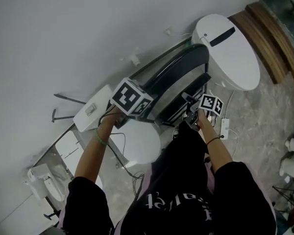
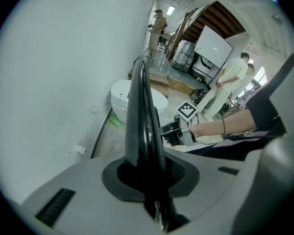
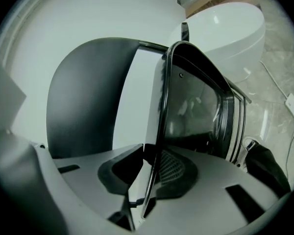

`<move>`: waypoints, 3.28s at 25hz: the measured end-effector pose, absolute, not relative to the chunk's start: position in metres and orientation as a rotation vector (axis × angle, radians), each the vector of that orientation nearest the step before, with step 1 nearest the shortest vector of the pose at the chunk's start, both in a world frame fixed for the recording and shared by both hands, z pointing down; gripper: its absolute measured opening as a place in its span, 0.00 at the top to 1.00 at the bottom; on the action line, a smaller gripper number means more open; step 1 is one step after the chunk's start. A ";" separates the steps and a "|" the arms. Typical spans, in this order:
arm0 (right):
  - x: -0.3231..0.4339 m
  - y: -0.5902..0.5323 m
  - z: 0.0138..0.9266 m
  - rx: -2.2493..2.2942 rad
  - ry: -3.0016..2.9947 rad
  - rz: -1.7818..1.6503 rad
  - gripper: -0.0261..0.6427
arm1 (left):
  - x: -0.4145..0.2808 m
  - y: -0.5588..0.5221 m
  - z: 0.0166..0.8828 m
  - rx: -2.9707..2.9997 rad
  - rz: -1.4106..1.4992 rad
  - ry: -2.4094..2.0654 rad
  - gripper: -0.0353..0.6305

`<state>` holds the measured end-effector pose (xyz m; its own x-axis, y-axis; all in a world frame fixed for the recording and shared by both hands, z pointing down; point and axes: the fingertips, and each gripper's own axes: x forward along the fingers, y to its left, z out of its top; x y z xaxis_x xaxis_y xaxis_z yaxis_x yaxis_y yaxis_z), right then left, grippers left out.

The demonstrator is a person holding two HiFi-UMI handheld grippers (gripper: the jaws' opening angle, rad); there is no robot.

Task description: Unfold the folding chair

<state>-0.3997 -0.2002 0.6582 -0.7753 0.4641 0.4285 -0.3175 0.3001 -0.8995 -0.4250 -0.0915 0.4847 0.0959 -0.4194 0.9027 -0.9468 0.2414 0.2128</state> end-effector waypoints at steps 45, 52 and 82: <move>-0.160 -0.175 0.664 0.135 -2.061 1.712 0.86 | -0.213 -0.064 0.494 1.487 0.586 -1.315 0.85; -0.128 -0.171 0.666 0.207 -2.083 1.763 0.86 | -0.199 -0.071 0.499 1.569 0.631 -1.225 0.85; 0.080 -0.157 0.658 0.308 -2.182 2.099 0.86 | -0.025 -0.086 0.490 1.689 0.815 -0.999 0.81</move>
<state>0.0801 -0.1569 0.6583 -0.9747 -0.0773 0.2098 -0.2127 0.0307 -0.9766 -0.0252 -0.0858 0.4901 0.4382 -0.2442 0.8651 -0.8965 -0.1890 0.4007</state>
